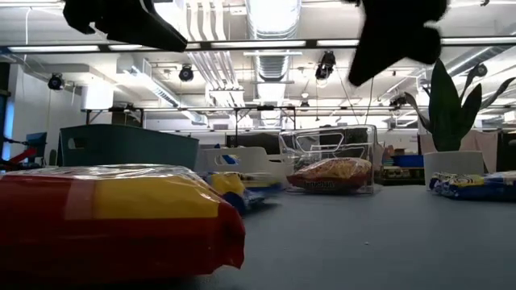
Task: Sort Maruchan noodles
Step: Put the blue noodle pack into the white bin
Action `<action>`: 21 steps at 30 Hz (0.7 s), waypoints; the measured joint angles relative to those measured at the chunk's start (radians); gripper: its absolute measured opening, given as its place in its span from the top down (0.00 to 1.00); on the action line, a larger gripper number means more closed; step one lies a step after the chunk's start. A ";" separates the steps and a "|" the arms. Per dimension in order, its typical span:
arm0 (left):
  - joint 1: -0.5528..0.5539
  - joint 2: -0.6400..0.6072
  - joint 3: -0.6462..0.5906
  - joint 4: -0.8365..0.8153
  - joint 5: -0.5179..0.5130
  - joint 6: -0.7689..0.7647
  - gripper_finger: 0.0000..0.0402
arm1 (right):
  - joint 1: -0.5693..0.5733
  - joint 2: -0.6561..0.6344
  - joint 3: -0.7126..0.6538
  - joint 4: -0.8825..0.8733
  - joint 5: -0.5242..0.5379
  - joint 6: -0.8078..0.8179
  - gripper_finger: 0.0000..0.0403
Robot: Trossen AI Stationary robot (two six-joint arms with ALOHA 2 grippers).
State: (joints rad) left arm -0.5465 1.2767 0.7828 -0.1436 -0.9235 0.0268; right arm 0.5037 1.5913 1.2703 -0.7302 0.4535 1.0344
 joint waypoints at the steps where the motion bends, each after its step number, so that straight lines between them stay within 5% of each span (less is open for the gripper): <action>1: 0.001 0.004 0.000 0.001 0.024 -0.019 0.54 | -0.010 -0.001 0.001 0.004 -0.024 0.017 0.98; 9: 0.000 0.043 -0.057 -0.030 0.342 -0.160 0.54 | -0.047 0.028 -0.068 0.108 -0.142 0.098 0.98; 21: 0.006 0.183 -0.137 0.033 0.368 -0.283 0.69 | -0.197 0.079 -0.103 0.440 -0.227 -0.056 0.87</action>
State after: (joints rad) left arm -0.5404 1.4594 0.6460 -0.1105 -0.5554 -0.2563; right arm 0.3072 1.6706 1.1671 -0.2900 0.2265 0.9788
